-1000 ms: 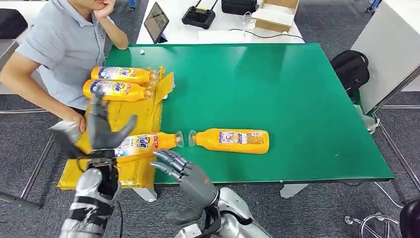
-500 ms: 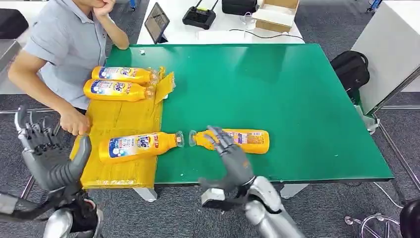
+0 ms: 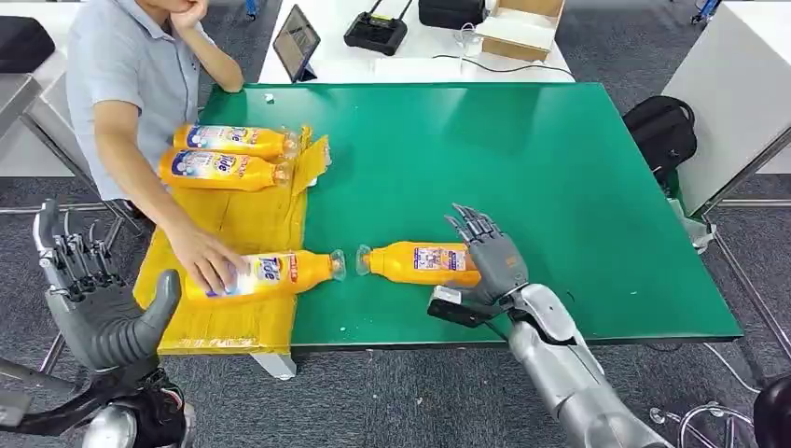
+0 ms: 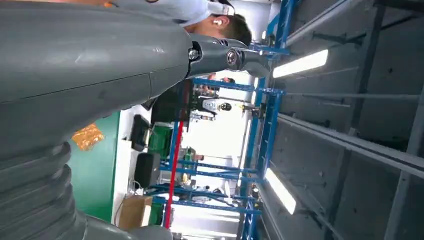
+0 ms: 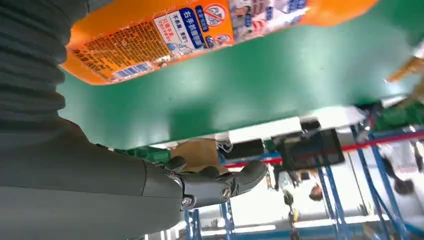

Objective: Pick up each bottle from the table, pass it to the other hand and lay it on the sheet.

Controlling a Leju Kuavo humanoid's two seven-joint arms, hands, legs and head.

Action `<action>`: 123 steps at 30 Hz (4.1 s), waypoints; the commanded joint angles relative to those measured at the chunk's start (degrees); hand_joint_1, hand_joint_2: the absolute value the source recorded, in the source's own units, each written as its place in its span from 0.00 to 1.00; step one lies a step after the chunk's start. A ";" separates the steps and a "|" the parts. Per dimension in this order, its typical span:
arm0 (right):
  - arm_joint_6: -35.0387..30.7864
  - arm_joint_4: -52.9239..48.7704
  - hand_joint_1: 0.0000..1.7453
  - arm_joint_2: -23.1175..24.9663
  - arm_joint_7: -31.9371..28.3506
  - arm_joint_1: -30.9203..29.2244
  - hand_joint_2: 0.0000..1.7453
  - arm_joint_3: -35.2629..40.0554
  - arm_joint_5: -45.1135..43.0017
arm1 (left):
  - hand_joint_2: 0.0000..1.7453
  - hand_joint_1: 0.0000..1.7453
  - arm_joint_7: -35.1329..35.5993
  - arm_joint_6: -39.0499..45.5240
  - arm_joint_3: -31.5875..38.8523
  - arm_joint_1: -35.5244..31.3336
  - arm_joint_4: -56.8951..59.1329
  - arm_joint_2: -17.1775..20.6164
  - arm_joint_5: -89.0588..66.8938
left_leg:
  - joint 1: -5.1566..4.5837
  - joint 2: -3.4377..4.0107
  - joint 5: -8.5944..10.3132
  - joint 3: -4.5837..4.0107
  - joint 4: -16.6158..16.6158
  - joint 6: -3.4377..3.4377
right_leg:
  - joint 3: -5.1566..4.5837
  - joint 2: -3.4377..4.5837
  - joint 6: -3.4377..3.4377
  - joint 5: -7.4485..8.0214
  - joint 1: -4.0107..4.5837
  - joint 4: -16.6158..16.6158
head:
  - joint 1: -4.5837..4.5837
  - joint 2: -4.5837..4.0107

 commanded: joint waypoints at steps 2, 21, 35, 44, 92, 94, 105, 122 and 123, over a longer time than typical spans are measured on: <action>0.09 16.21 0.00 1.28 3.69 -7.23 1.00 1.24 3.20 | 1.00 0.00 0.15 -0.20 -1.23 -2.14 5.58 0.87 -0.42 | -0.01 0.07 -0.10 0.25 -0.06 0.06 | 0.24 0.00 -0.13 -0.08 0.03 -0.05 | 0.00 0.00; 9.34 16.76 0.00 1.99 20.28 -9.01 1.00 4.66 10.86 | 1.00 0.00 2.60 1.34 -0.62 -1.31 5.45 1.10 -2.28 | -0.02 0.08 -0.09 0.18 -0.04 0.07 | 0.16 0.01 -0.13 -0.07 0.02 -0.03 | 0.00 0.00; 15.63 21.43 0.97 2.66 19.51 -9.96 1.00 2.73 8.29 | 1.00 0.00 3.50 0.93 -0.73 -2.68 7.25 1.20 -2.39 | -0.01 -0.01 -0.07 0.24 -0.07 0.07 | 0.25 -0.08 -0.13 -0.09 0.03 -0.06 | 0.00 0.00; 16.49 22.72 1.00 2.34 21.51 -10.56 1.00 4.88 9.56 | 1.00 0.00 4.03 0.80 -0.56 -2.91 7.77 1.44 -2.07 | 0.02 -0.04 -0.09 0.33 -0.09 0.09 | 0.36 -0.13 -0.16 -0.11 0.06 -0.11 | -0.02 0.00; 13.25 -18.07 1.00 16.62 -9.44 12.37 1.00 3.03 -34.77 | 1.00 0.00 11.76 -13.90 -18.18 -5.05 34.46 2.01 -3.17 | 0.03 0.11 -0.15 0.06 -0.02 0.05 | 0.04 0.04 -0.13 -0.12 0.06 0.00 | 0.00 0.00; 13.22 -18.29 1.00 15.97 -9.25 12.19 1.00 3.21 -35.20 | 1.00 0.00 11.76 -13.90 -18.07 -5.16 34.48 2.14 -3.16 | 0.02 0.09 -0.16 0.11 -0.03 0.07 | 0.06 0.01 -0.15 -0.14 0.06 -0.01 | -0.02 0.00; 13.24 -7.63 1.00 17.66 -10.37 10.40 1.00 12.13 -36.34 | 1.00 0.00 7.77 -8.22 -15.86 -0.35 21.28 2.50 -6.78 | 0.07 0.16 -0.25 0.27 -0.06 0.06 | 0.23 0.05 -0.24 -0.21 0.12 -0.05 | 0.00 0.00; 12.87 -12.14 1.00 14.77 -10.06 13.18 1.00 8.36 -38.54 | 1.00 0.00 14.23 -11.37 -22.60 -8.32 30.55 1.14 3.14 | 0.00 -0.05 -0.11 0.08 -0.07 0.08 | 0.09 -0.13 -0.13 -0.14 0.04 -0.07 | 0.02 0.00; 13.07 -12.07 1.00 14.61 -10.05 12.98 1.00 8.08 -38.57 | 1.00 0.00 14.28 -11.68 -23.00 -8.76 30.66 1.12 3.64 | 0.00 -0.09 -0.08 0.04 -0.08 0.07 | 0.04 -0.17 -0.12 -0.12 0.03 -0.07 | 0.00 0.00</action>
